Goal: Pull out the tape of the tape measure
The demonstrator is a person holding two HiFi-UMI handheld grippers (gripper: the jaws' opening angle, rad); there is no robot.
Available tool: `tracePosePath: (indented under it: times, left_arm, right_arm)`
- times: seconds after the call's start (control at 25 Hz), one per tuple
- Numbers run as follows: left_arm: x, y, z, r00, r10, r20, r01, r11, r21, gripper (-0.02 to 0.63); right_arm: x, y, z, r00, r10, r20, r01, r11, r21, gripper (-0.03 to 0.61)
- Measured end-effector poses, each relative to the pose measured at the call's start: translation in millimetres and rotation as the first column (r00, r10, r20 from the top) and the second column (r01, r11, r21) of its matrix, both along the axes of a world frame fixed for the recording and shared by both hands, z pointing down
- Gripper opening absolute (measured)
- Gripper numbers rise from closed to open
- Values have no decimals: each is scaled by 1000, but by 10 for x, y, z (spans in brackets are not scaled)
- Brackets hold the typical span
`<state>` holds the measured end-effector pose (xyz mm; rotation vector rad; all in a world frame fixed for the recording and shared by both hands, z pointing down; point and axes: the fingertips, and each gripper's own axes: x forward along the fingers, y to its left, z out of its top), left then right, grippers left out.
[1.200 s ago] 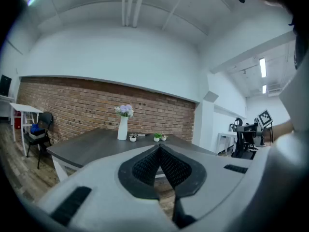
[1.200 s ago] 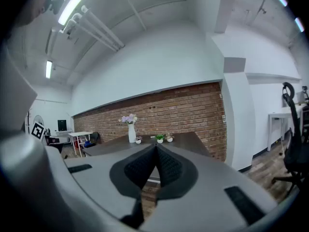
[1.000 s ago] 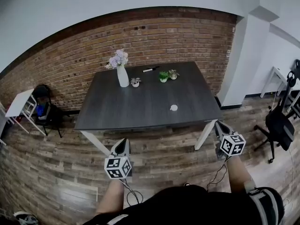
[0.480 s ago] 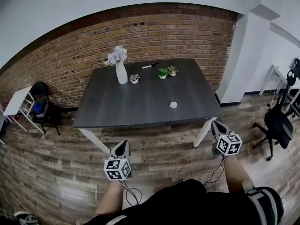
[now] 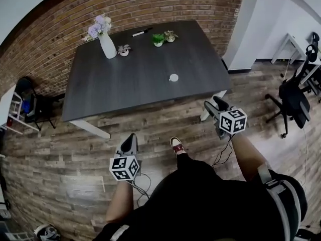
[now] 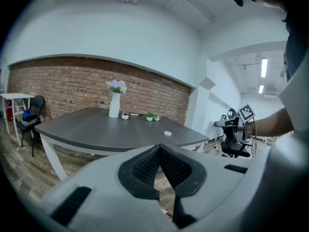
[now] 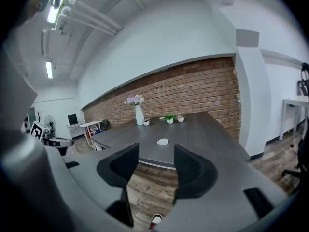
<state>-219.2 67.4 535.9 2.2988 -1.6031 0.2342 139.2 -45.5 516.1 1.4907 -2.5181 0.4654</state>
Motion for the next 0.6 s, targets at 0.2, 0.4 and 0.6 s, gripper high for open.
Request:
tracePosePath:
  times: [0.2,0.4,0.6]
  left_arm:
    - [-300,-487,-13,994,-105,2,105,994,-7,9]
    - [-139,-1172,-165,995,-94,26,94,996,6,9]
    - [94,-1694,-277,996,-72,58,72,997,10,9]
  right_arm:
    - [-260,-693,388,994,-88,-57,84,994,-77,233]
    - [-580,-1469,807,938,-262,-225,229,960,-164,259]
    - [-911,-1969,1188,808,-496,-318,413,862,-295,268]
